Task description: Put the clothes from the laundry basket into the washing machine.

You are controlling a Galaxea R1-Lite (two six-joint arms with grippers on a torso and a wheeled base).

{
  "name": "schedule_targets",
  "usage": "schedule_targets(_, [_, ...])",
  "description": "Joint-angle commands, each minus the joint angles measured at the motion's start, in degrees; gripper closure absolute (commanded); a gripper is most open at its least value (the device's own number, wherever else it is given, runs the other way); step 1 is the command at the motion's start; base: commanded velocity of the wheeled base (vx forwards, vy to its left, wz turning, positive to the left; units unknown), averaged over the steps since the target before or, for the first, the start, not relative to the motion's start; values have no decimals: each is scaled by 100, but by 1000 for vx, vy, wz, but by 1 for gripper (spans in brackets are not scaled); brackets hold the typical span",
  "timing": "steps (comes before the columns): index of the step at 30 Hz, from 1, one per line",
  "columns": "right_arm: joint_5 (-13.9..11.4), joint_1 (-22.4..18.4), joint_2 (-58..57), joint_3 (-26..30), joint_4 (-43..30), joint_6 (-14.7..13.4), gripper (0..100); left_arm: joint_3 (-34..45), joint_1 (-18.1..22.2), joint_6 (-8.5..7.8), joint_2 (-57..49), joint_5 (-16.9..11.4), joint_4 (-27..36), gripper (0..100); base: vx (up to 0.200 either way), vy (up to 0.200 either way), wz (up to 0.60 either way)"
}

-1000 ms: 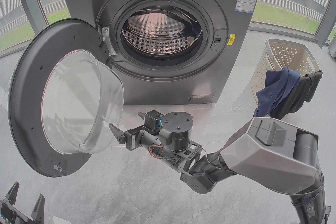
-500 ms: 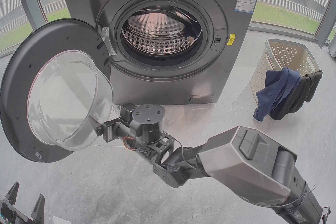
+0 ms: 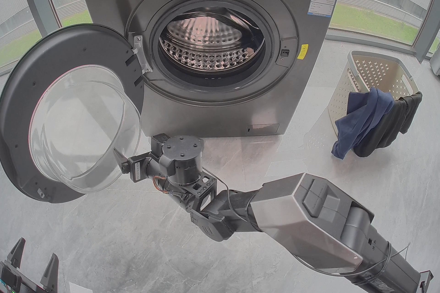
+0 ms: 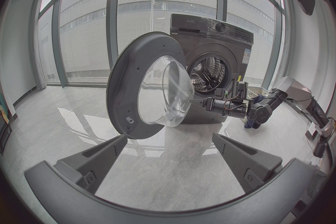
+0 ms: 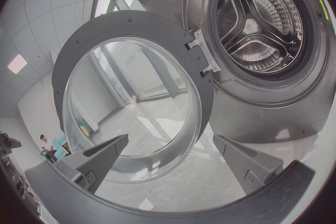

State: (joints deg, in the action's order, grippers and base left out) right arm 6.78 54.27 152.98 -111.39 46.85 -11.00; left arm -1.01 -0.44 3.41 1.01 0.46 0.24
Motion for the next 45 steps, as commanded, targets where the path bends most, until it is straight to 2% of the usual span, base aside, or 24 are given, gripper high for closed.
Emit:
schedule_targets(1, [25, -163, -761, 750, 17, 36, 0, 92, 0, 1, -84, -2, 2, 0, 0, 0, 0])
schedule_targets(4, [25, -303, -1490, 1620, 35, 115, 0, 92, 0, 1, -84, -2, 2, 0, 0, 0, 0])
schedule_targets(10, [17, -690, -3468, 4222, 193, 168, 0, 92, 0, 1, -84, 6, 2, 0, 0, 0, 0])
schedule_targets(13, [25, -927, -4505, 5698, 422, 203, 0, 92, 0, 1, -84, 6, 2, 0, 0, 0, 0])
schedule_targets(14, [25, -980, -4646, 5900, 448, 221, 0, 92, 0, 1, -84, 6, 2, 0, 0, 0, 0])
schedule_targets(16, [25, -1252, -5428, 6999, 597, 370, 0, 92, 0, -7, -84, -2, 2, 0, 0, 0, 0])
schedule_targets(18, [60, -1472, -5832, 7553, 685, 432, 0, 92, 0, -7, -84, -2, 2, 0, 0, 0, 0])
schedule_targets(19, [140, -1771, -6316, 8212, 852, 484, 0, 92, 0, -7, -84, -2, 2, 0, 0, 0, 0])
schedule_targets(21, [157, -1938, -6658, 8563, 993, 484, 0, 92, 0, -7, -84, -2, 11, 0, 0, 0, 0])
schedule_targets(22, [157, -2210, -7107, 8968, 1107, 484, 0, 92, 0, -7, -84, -2, 2, 0, 0, 0, 0])
schedule_targets(26, [131, -2931, -8012, 9688, 1116, 520, 0, 92, 0, -7, -84, -2, 2, 0, 0, 0, 0])
schedule_targets(28, [96, -3300, -8662, 10251, 1116, 695, 0, 92, 0, -7, -84, -2, 2, 0, 0, 0, 0])
schedule_targets(32, [17, -3757, -9638, 10936, 1019, 915, 0, 92, 0, -7, -84, -2, 2, 0, 0, 0, 0])
schedule_targets(34, [-10, -3819, -9778, 11033, 1010, 924, 0, 92, 0, -7, -84, -2, 2, 0, 0, 0, 0])
schedule_targets(36, [-98, -4241, -10517, 11139, 483, 827, 0, 92, 0, -7, -84, -2, 2, 0, 0, 0, 0])
schedule_targets(37, [-177, -4584, -11281, 11139, -334, 774, 0, 92, 0, 1, -84, -2, 2, 0, 0, 0, 0])
schedule_targets(39, [-203, -4627, -11404, 11139, -475, 766, 0, 92, 0, 1, -84, -2, 2, 0, 0, 0, 0])
schedule_targets(40, [-370, -4794, -11976, 11139, -1178, 774, 0, 92, 0, -7, -84, -2, 2, 0, 0, 0, 0])
schedule_targets(41, [-397, -4812, -12037, 11139, -1248, 774, 0, 92, 0, -7, -84, -2, 2, 0, 0, 0, 0])
schedule_targets(42, [-581, -5005, -12986, 11139, -2092, 774, 0, 92, 0, -7, -84, -2, 2, 0, 0, 0, 0])
schedule_targets(45, [-651, -5164, -14032, 11139, -3147, 801, 0, 92, 0, -7, -84, -2, 2, 0, 0, 0, 0])
